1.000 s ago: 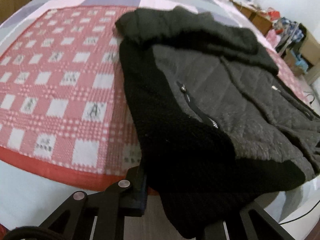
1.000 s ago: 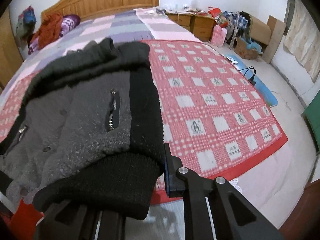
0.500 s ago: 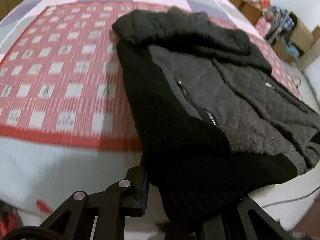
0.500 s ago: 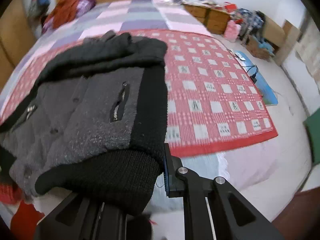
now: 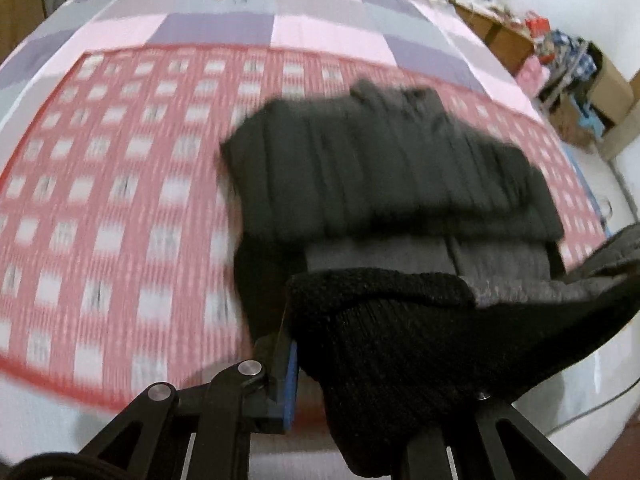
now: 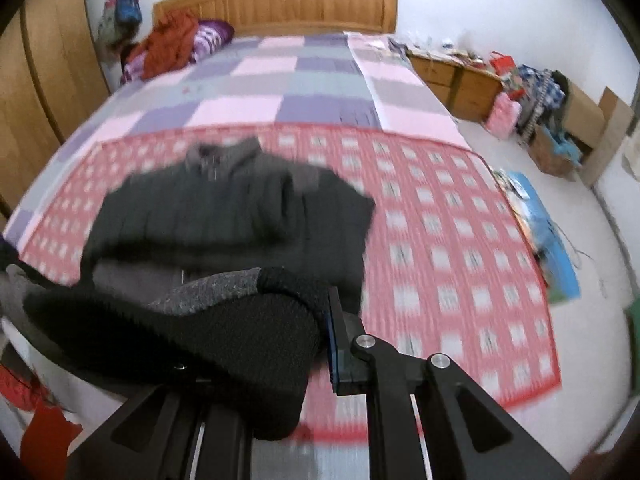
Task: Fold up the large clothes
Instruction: 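Lift the hem with both tools and fold it toward the collar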
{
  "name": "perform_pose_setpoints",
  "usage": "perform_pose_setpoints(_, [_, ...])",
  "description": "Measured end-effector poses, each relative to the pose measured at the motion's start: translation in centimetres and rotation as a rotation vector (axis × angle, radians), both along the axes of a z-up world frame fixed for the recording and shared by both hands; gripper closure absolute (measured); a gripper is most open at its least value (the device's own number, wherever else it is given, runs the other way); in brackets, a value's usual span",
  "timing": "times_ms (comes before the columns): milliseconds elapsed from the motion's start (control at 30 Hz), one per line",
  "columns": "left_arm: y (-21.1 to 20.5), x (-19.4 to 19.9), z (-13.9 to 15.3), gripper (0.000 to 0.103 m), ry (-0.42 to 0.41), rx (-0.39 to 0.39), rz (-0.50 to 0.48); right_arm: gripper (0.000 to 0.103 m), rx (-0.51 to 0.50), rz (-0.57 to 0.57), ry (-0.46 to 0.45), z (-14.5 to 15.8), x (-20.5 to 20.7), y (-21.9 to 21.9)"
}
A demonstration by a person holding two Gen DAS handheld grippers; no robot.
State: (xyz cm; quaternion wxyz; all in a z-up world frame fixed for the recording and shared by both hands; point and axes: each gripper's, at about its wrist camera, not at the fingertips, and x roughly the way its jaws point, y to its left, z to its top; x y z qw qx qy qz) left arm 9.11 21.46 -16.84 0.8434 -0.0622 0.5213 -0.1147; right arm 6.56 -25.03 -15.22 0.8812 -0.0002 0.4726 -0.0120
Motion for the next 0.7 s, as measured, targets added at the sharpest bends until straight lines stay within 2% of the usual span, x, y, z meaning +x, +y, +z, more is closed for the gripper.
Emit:
perform_pose_setpoints(67, [0.0, 5.1, -0.6, 0.09, -0.01, -0.007, 0.025, 0.09, 0.036, 0.004, -0.015, -0.8, 5.2, -0.8])
perform_pose_setpoints(200, [-0.8, 13.8, -2.5, 0.089, 0.011, 0.005, 0.061, 0.09, 0.072, -0.017, 0.019, -3.5, 13.9, -2.3])
perform_pose_setpoints(333, [-2.6, 22.8, -6.4, 0.088, 0.089, 0.049, 0.063, 0.09, 0.076, -0.055, 0.119, -7.4, 22.9, -3.9])
perform_pose_setpoints(400, [-3.1, 25.6, -8.4, 0.084, 0.135, 0.066, 0.08, 0.09, 0.1, -0.083, 0.18, -9.9, 26.2, -4.7])
perform_pose_setpoints(533, [-4.2, 30.1, -13.0, 0.079, 0.228, 0.103, 0.094, 0.09, 0.148, -0.176, 0.299, -14.3, 30.1, -5.8])
perform_pose_setpoints(600, [-4.6, 31.5, -14.3, 0.077, 0.232, 0.114, 0.089, 0.09, 0.113, -0.181, 0.317, -15.6, 31.1, -5.5])
perform_pose_setpoints(700, [-4.9, 32.6, -14.2, 0.077, 0.202, 0.11, 0.073, 0.09, 0.089, -0.215, 0.314, -16.4, 32.4, -5.4])
